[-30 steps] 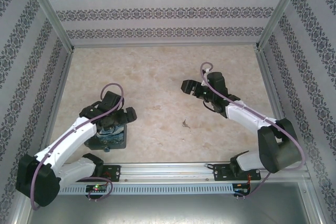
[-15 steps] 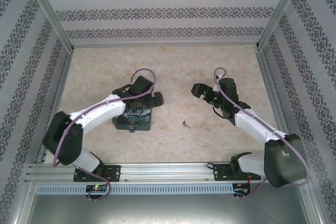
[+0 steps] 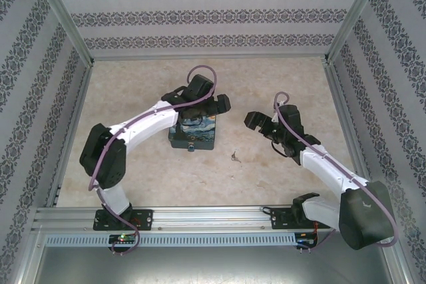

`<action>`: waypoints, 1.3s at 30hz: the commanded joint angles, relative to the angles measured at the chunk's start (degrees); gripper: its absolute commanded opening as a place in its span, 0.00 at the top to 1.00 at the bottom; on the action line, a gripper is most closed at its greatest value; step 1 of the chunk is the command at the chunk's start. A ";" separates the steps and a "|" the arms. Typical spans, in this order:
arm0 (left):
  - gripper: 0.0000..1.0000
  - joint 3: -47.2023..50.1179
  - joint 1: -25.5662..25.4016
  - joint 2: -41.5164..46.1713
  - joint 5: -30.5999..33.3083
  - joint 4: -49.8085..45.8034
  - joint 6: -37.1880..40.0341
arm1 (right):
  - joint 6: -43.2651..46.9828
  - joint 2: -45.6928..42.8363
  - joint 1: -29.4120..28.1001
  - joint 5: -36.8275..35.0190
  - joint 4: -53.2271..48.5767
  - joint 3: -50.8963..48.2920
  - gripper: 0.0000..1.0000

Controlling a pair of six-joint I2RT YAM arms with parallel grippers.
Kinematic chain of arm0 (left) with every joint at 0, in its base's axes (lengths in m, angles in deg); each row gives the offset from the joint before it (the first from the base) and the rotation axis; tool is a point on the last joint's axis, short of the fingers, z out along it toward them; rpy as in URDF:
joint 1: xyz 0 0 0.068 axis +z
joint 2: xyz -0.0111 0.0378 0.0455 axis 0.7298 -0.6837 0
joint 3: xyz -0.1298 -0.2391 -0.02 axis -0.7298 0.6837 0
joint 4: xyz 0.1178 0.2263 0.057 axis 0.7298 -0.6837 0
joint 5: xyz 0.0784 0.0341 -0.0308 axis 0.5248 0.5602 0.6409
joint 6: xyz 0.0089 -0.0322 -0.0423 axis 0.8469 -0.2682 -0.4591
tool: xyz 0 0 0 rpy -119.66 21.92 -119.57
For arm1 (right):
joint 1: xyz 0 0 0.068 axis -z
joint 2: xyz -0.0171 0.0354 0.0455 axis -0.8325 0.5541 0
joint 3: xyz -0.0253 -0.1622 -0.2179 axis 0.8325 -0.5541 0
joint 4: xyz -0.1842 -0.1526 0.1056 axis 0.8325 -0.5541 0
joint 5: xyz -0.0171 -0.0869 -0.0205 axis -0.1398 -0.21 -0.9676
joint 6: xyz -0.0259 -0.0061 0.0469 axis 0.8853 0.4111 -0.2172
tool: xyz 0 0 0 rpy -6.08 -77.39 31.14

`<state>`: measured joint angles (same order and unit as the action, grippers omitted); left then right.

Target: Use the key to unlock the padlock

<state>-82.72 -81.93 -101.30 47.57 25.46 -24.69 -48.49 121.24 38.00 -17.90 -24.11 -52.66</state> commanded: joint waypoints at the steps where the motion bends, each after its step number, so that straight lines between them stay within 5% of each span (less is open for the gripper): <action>1: 0.00 5.51 4.39 5.07 2.01 -2.91 3.66 | -2.95 0.76 -2.39 -4.38 -1.78 1.26 0.02; 5: 0.01 12.89 10.05 11.24 1.73 -2.06 6.09 | -6.90 1.30 -3.14 -7.81 -1.63 2.22 0.02; 10: 0.00 19.59 16.58 16.89 -0.91 -0.16 8.10 | -9.47 3.13 3.28 5.87 8.79 -1.12 0.02; 14: 0.01 22.45 18.91 17.80 -3.75 1.77 10.37 | -5.12 6.83 2.62 7.58 6.04 2.22 0.02; 19: 0.00 25.73 19.17 17.22 -9.12 7.50 11.19 | -2.78 10.23 -2.30 3.99 3.46 5.44 0.05; 25: 0.00 28.93 19.10 16.02 -15.26 14.01 7.89 | -6.81 14.55 -4.18 7.38 7.30 5.98 0.29; 39: 0.00 32.62 12.98 14.63 -15.72 24.07 -1.80 | -11.07 23.26 -10.05 7.42 10.53 12.11 0.33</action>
<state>-50.76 -67.53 -85.80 32.27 44.76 -23.27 -57.80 142.88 28.61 -11.08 -15.58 -42.65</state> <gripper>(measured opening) 0.996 0.672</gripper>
